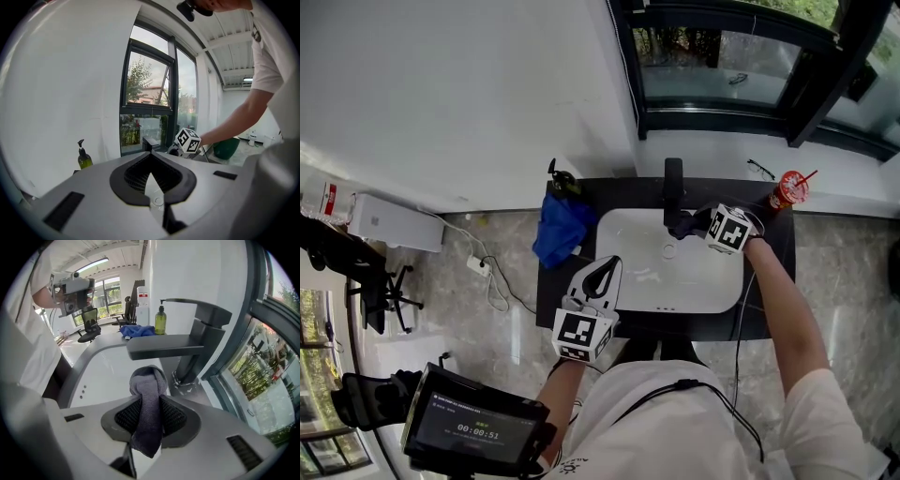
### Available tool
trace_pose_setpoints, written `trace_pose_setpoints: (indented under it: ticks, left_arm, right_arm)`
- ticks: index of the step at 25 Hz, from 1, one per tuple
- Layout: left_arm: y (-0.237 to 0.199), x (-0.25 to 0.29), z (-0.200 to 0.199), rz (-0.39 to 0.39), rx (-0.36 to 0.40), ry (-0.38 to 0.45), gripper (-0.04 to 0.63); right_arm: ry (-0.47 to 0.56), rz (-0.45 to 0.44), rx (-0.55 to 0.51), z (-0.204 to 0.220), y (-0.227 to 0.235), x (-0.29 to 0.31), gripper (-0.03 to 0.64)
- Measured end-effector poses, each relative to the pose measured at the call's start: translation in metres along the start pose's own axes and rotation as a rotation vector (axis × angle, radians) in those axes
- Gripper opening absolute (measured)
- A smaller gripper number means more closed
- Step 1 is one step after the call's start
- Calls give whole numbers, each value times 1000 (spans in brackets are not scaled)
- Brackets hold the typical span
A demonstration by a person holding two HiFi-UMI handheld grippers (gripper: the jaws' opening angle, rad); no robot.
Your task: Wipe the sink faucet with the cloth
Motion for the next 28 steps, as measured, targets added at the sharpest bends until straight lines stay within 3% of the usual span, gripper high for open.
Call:
trace_pose_setpoints:
  ticks: [5, 17, 28]
  left_arm:
    - [-7, -5, 0, -24, -5, 1, -6]
    - [-12, -13, 5, -42, -13, 1, -6]
    - [-5, -15, 0, -2, 0, 8, -6]
  right_arm:
    - [57, 104, 20, -25, 34, 1, 110]
    - [81, 196, 45, -39, 54, 2, 109]
    - [135, 108, 34, -42, 2, -10, 109]
Point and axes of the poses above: the fingertips, and each gripper's own axes: x forward along the fingers, y to its right, z out of its underside, the point moved 1 cm from there along -x, backward along the fingers, and after that the axes turned 7 degrees about z, right-handed, at the moved point
